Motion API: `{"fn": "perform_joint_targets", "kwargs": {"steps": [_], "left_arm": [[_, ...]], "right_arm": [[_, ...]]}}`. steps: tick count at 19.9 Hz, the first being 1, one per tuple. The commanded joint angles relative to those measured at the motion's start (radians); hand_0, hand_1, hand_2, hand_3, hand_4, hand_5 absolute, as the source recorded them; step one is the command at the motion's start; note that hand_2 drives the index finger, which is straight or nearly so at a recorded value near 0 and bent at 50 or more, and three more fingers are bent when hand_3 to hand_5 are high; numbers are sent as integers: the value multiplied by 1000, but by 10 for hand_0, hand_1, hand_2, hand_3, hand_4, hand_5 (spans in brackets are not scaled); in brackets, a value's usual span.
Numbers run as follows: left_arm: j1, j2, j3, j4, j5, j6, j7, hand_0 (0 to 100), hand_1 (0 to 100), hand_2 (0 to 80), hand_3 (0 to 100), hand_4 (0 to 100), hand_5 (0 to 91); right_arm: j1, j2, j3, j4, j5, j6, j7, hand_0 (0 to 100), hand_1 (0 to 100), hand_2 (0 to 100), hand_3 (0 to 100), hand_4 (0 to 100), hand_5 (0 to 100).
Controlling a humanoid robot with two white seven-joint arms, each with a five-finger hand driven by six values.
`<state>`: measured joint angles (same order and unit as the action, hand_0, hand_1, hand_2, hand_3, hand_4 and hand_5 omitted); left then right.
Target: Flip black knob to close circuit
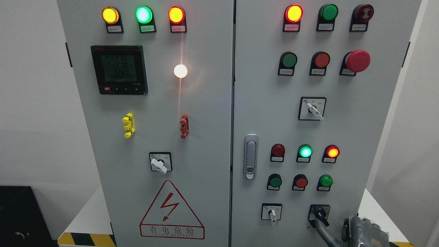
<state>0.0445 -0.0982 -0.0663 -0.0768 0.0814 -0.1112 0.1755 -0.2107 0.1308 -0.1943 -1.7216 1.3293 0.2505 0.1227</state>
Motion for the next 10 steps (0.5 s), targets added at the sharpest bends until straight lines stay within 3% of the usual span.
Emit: {"fn": "perform_joint_targets", "kwargs": {"steps": [1, 10], "left_arm": [[0, 0, -1, 0, 0, -1, -1, 120, 556, 0, 0, 0, 0], [0, 0, -1, 0, 0, -1, -1, 120, 556, 0, 0, 0, 0]], "right_arm": [[17, 3, 56, 0, 1, -2, 3, 0, 0, 946, 1000, 1000, 1000], [42, 3, 96, -52, -2, -4, -12, 0, 0, 933, 1000, 1000, 1000]]}}
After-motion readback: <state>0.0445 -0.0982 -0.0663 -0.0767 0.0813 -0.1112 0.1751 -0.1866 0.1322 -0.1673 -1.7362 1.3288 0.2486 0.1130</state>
